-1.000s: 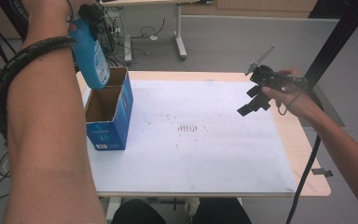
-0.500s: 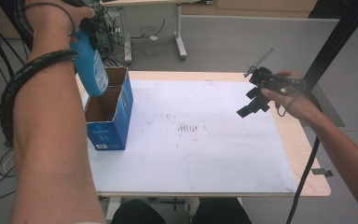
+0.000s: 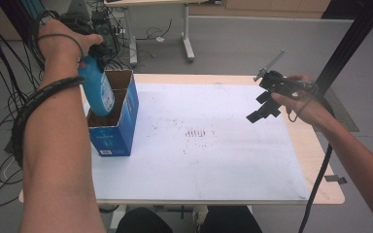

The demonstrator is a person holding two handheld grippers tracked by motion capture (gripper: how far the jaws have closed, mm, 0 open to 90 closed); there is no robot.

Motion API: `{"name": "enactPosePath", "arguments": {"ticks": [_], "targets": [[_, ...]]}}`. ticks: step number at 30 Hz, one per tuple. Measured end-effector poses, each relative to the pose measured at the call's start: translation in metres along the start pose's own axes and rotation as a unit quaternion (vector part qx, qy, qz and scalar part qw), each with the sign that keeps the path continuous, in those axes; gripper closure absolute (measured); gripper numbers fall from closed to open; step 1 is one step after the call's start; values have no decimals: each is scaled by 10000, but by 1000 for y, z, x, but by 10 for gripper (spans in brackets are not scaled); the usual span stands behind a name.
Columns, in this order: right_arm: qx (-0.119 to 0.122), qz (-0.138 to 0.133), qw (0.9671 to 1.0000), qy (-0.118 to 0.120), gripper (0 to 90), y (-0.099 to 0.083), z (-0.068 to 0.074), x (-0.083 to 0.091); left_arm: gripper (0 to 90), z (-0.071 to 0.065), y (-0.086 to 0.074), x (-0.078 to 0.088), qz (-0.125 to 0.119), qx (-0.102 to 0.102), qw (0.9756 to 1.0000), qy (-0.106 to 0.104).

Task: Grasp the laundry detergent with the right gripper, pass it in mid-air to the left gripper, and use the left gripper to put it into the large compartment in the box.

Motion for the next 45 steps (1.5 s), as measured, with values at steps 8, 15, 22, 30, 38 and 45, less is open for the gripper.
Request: {"name": "enactPosePath", "arguments": {"ticks": [8, 15, 22, 30, 38, 45], "targets": [[-2, 55, 10000, -15, 49, 2, 1, -5, 359, 1, -2, -25, 39, -105, 9999, -63], [-3, 60, 10000, -52, 49, 4, 1, -7, 359, 1, -4, -48, 124, -129, 9998, -66], [12, 111, 9999, -108, 49, 3, 0, -10, 359, 2, -6, -74, 159, -193, 9997, -73], [-34, 106, 9999, -132, 49, 0, -3, -15, 359, 0, -6, -101, 211, -329, 9992, 38], [-80, 80, 9998, -170, 49, -5, -7, -16, 360, -1, -4, -118, 261, -435, 9986, 125], [-104, 83, 9998, -150, 49, -7, -9, -20, 360, 3, -5, -129, 281, -429, 9986, 85]]}}
Point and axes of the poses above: each handheld gripper's, and its own axes: x roughly backward along the jaws, y roughly out of its top, z roughly to its left, the point moved 2 cm from there along -x, roughly forward along the jaws, and after that the axes turned 7 degrees about -y, right-handed, at the moved point
